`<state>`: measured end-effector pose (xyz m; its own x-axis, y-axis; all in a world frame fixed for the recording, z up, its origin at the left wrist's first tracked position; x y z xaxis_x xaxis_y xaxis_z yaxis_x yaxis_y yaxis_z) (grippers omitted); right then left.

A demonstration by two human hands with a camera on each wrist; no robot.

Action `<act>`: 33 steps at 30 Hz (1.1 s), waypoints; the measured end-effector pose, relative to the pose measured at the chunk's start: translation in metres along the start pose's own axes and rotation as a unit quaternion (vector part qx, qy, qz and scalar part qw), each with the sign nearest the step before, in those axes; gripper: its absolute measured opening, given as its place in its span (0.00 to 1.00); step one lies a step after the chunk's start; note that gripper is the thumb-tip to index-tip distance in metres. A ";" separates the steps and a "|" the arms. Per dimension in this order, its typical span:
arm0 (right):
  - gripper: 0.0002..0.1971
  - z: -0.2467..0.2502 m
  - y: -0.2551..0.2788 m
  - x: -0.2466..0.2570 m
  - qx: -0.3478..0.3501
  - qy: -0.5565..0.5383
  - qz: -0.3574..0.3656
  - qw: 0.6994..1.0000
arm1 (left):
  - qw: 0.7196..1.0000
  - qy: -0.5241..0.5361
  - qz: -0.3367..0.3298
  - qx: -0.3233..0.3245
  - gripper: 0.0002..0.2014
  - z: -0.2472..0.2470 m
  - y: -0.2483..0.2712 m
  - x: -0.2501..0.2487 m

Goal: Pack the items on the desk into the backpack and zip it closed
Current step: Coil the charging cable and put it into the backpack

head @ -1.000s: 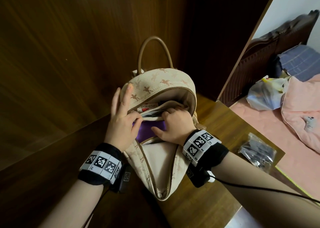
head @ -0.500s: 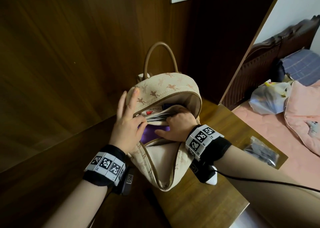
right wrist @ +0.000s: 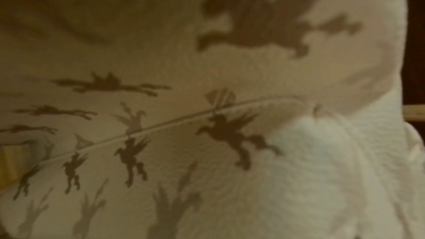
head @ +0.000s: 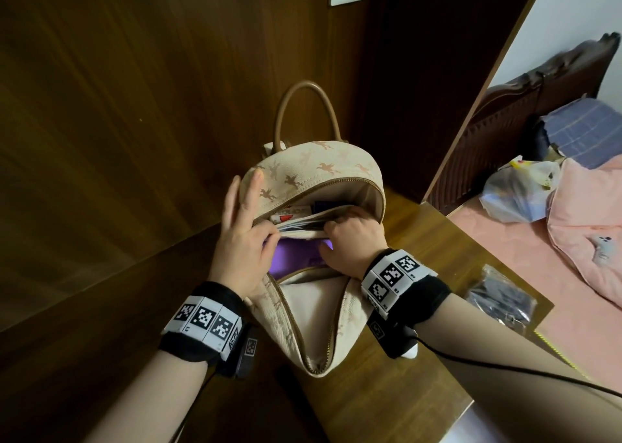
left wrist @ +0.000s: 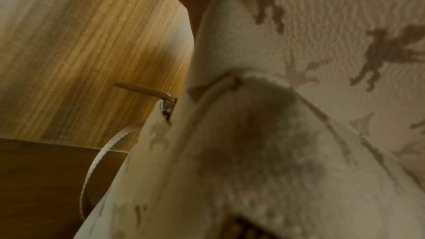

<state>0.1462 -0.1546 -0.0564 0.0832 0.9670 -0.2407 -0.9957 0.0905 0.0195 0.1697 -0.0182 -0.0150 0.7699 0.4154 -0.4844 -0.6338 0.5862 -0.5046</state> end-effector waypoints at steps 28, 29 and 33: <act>0.19 0.009 0.083 -0.024 -0.053 -0.374 -0.072 0.923 | 0.997 0.037 0.024 0.066 0.05 0.004 0.027 -0.014; 0.19 0.009 0.086 -0.022 -0.065 -0.369 -0.071 0.925 | 0.997 0.031 0.022 0.065 0.05 0.004 0.030 -0.016; 0.20 0.006 0.099 -0.019 -0.093 -0.341 -0.072 0.933 | 0.998 0.014 0.006 0.062 0.05 0.004 0.045 -0.027</act>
<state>0.0458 -0.1623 -0.0444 0.1600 0.8802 0.4468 -0.9566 0.2499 -0.1497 0.1208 -0.0003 -0.0217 0.7590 0.4039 -0.5107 -0.6273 0.6634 -0.4078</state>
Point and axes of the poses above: each hand's wrist, its own y-axis away from the middle knuckle, its own z-axis out of the back of the hand, x = y × z, the point moved 10 cm from there along -y, towards the middle knuckle, and after that the axes turned 15 degrees about y, right-handed, at the moved point
